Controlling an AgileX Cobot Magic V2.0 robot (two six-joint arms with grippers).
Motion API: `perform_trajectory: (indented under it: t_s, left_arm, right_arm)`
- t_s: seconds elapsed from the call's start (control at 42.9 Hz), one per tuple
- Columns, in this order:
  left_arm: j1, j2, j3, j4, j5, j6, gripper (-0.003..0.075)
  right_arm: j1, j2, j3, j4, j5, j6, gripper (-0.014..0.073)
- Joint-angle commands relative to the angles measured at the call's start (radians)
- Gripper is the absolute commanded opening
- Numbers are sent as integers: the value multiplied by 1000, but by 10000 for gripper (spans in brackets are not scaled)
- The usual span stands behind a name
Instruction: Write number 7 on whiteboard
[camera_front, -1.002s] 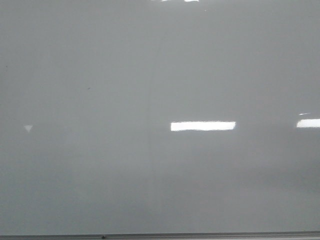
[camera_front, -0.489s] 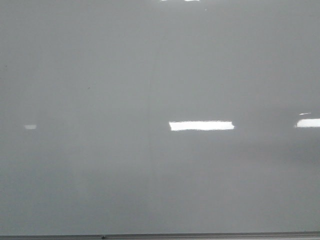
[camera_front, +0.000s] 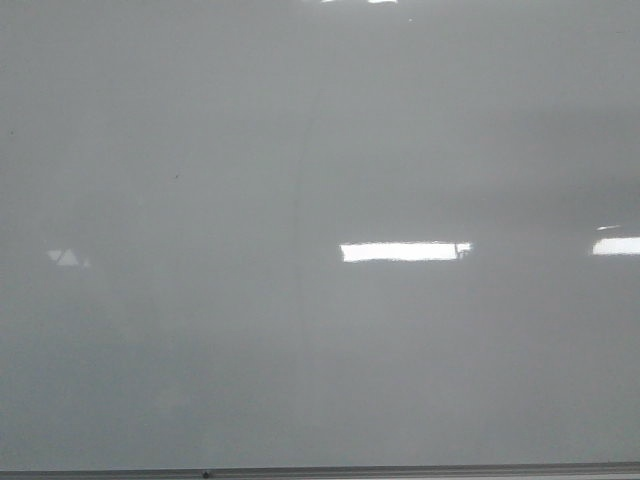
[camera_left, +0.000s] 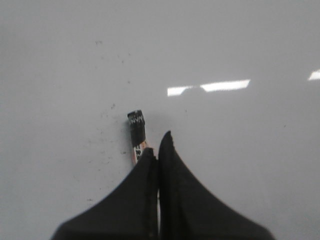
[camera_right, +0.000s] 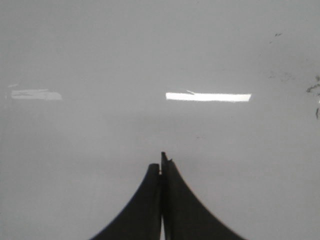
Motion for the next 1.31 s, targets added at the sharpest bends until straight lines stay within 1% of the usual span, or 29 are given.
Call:
perform_trajectory:
  t_s: [0.0, 0.093, 0.14, 0.163, 0.186, 0.28, 0.303, 0.326, 0.35, 0.373, 0.396, 0.42, 0.443, 0.466, 0.513, 0.583, 0.723, 0.839, 0.956, 1.072, 1.212, 1.282]
  left_arm:
    - [0, 74, -42, 1, -69, -9, -20]
    - [0, 108, -42, 1, -70, -9, -6]
    - [0, 117, -42, 1, -70, -9, 35]
    - [0, 122, -42, 1, -70, -9, 79]
    - [0, 124, -42, 1, -70, -9, 107]
    - [0, 127, -41, 1, -70, -9, 337]
    - [0, 127, -39, 1, -70, -9, 394]
    - [0, 127, -39, 1, -70, -9, 462]
    - [0, 129, -39, 1, -70, -9, 507]
    - [0, 129, -37, 1, -70, -9, 544]
    - [0, 129, -35, 1, -74, -9, 573]
    - [0, 129, -33, 1, -74, -9, 594]
    - [0, 129, -31, 1, -74, -9, 606]
    - [0, 129, -31, 1, -74, -9, 610]
    - [0, 129, -31, 1, -74, -9, 604]
    - [0, 129, -31, 1, -74, -9, 598]
    - [0, 230, -37, 1, -27, -9, 598]
    - [7, 392, -74, -1, -1, -75, 598]
    - [38, 555, -120, -1, 1, -87, 598]
    - [73, 679, -175, -10, 16, -87, 598]
    - [78, 797, -214, -10, -15, -87, 597]
    - [78, 848, -217, -10, -83, -84, 597]
  right_arm:
    - [-1, 57, -43, 7, -73, -3, -67]
    - [-1, 73, -43, 7, -67, -3, -65]
    - [-1, 75, -42, 7, -64, -3, -49]
    - [-1, 75, -42, 7, -62, -3, -32]
    - [-1, 75, -42, 7, -60, -3, -8]
    - [-1, 75, -42, 7, -60, -3, 160]
    - [-1, 75, -42, 7, -60, -3, 209]
    - [-1, 75, -42, 7, -60, -3, 278]
    - [-1, 75, -42, 7, -60, -3, 312]
    - [-1, 75, -42, 7, -60, -3, 379]
    - [-1, 75, -42, 7, -60, -3, 409]
    - [-1, 75, -42, 7, -60, -3, 463]
    - [-1, 75, -42, 7, -60, -3, 498]
    - [-1, 75, -42, 7, -60, -3, 535]
    - [-1, 75, -42, 7, -60, -3, 574]
    - [-1, 75, -42, 7, -60, -3, 594]
    - [-1, 75, -42, 7, -60, -3, 593]
    - [-1, 75, -42, 7, -59, -3, 593]
    - [-1, 75, -42, 7, -57, -3, 593]
    - [-1, 75, -42, 7, -54, -3, 593]
    - [-1, 75, -42, 7, -52, -3, 593]
    - [-1, 75, -42, 7, -52, -3, 593]
